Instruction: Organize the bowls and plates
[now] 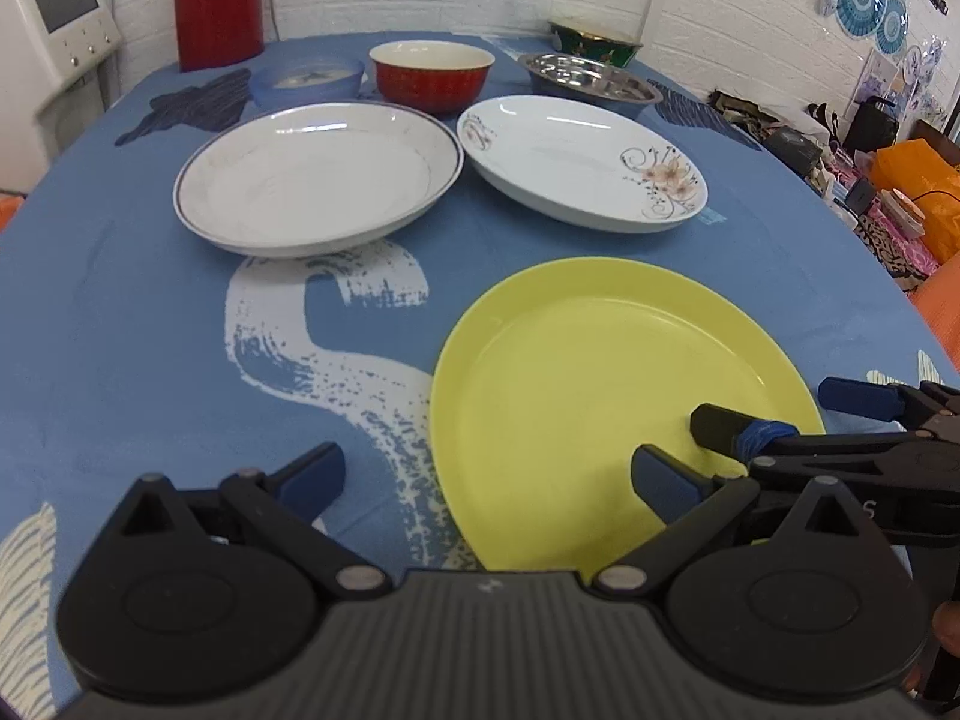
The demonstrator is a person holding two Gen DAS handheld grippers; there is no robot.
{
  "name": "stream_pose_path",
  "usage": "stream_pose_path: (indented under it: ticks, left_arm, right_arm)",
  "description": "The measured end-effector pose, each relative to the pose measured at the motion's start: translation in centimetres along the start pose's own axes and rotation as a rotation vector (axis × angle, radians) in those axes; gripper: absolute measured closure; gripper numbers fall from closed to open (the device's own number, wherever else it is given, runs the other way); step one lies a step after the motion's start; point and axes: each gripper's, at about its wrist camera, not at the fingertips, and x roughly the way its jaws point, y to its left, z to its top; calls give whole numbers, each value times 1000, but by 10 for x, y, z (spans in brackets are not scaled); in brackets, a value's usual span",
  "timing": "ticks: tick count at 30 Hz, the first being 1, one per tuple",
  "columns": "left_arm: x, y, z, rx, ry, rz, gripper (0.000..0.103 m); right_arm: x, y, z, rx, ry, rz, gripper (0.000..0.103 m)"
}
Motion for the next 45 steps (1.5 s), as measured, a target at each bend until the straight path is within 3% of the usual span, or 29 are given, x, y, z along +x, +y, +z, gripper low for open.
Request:
stream_pose_path:
  ticks: [2, 6, 11, 13, 15, 18, 24, 31, 36, 39, 45]
  left_arm:
    - [1, 0, 0, 14, -6, 7, 3]
    - [0, -3, 0, 62, -20, 34, 16]
    - [-3, -4, -1, 85, -40, 18, 34]
    - [-5, -7, -4, 104, -56, 16, 47]
    - [-7, -11, -7, 117, -71, 2, 55]
    - [-9, -8, -7, 81, -74, 6, 64]
    - [-35, 23, -10, -10, -89, 39, 64]
    - [-62, 82, -20, -94, -98, 201, 64]
    - [-56, 104, -29, -123, -73, 226, 64]
    - [-51, 105, -28, -120, -84, 219, 63]
    - [-50, 116, -24, -136, -86, 248, 63]
  right_arm:
    - [-1, -1, -2, -9, -17, 9, 13]
    - [-3, -3, -9, -38, -74, 25, 13]
    - [-2, 2, -7, -55, -72, 33, 18]
    - [-5, 5, -11, -84, -93, 68, 24]
    - [-9, 10, -11, -95, -106, 99, 47]
    - [-12, 13, -10, -71, -97, 76, 53]
    - [-31, 45, -1, -93, -147, 143, 53]
    - [-14, 110, 0, -188, -126, 280, 53]
    - [1, 127, -6, -220, -77, 293, 50]
    - [0, 132, -5, -243, -90, 262, 50]
    - [1, 144, -7, -261, -91, 286, 49]
